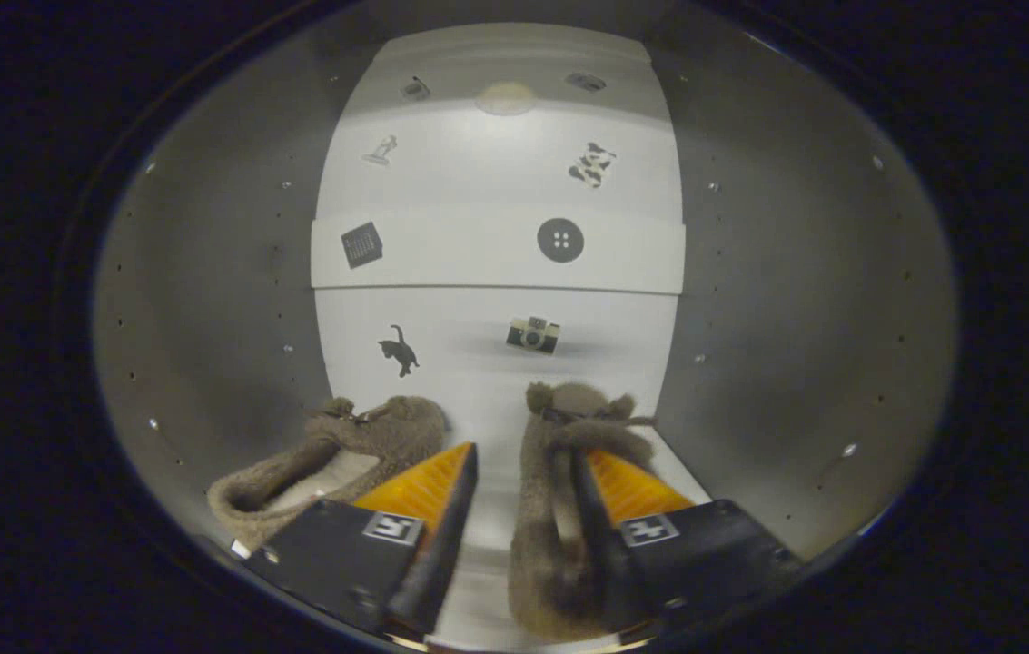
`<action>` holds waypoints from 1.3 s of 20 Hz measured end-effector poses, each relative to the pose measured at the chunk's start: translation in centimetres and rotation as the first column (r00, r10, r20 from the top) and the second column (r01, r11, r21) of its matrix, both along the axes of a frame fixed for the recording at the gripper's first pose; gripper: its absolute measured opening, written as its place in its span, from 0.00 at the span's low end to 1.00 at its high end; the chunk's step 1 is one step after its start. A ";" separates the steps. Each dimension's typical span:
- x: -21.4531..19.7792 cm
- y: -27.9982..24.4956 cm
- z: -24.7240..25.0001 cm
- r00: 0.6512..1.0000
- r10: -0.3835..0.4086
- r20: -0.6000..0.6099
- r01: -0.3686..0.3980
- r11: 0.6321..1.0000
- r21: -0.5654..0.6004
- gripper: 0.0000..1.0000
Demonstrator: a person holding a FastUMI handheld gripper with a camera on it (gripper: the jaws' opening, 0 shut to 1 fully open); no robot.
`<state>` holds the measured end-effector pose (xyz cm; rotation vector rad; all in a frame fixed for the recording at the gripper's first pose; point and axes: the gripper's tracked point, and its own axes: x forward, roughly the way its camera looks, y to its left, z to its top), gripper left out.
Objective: Open the shoe cabinet door, grab the shoes and put them into the shoe cabinet, then close the shoe cabinet door.
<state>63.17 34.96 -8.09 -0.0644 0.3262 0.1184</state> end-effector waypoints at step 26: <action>-47.8 -11.7 13.9 0.951 0.109 0.289 -0.154 0.978 0.140 1.00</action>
